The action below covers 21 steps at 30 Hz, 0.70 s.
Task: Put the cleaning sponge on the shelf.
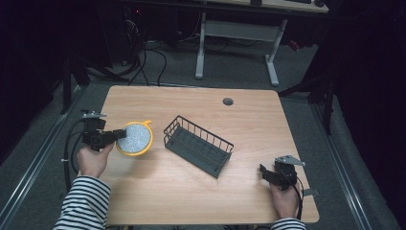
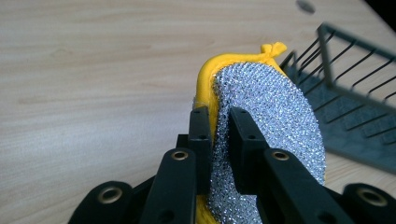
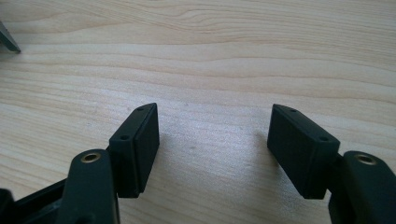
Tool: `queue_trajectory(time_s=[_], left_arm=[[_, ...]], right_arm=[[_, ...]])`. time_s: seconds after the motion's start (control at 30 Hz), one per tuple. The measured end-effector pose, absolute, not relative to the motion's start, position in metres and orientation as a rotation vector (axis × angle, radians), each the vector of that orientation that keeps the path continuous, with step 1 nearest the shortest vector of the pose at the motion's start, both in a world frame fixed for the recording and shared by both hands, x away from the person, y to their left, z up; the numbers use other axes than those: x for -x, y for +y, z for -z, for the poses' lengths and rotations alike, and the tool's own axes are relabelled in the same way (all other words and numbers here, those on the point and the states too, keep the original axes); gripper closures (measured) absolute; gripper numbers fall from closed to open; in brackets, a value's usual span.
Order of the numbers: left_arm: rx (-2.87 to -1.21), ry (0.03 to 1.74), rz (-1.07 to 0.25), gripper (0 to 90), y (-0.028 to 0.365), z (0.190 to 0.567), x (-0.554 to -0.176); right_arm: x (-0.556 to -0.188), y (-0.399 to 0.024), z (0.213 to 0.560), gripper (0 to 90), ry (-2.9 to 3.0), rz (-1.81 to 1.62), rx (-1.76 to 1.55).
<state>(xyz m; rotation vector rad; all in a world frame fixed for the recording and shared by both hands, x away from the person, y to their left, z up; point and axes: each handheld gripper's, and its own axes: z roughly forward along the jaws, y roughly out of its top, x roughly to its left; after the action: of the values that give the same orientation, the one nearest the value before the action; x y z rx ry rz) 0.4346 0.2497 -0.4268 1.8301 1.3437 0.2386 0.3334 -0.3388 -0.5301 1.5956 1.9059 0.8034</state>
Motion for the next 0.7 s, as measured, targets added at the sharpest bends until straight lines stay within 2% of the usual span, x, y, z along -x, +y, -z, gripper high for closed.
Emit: queue_trajectory(time_s=[0.23,0.7], left_arm=[[-1.808,1.311,-0.261,81.0,0.252,0.406,-0.43],[-1.793,1.194,-0.26,81.0,0.232,0.373,-0.432]], right_arm=[[-0.333,-0.339,0.53,34.3,1.907,-0.803,-1.596],[-0.334,-0.339,0.53,34.2,1.907,-0.803,-1.596]])
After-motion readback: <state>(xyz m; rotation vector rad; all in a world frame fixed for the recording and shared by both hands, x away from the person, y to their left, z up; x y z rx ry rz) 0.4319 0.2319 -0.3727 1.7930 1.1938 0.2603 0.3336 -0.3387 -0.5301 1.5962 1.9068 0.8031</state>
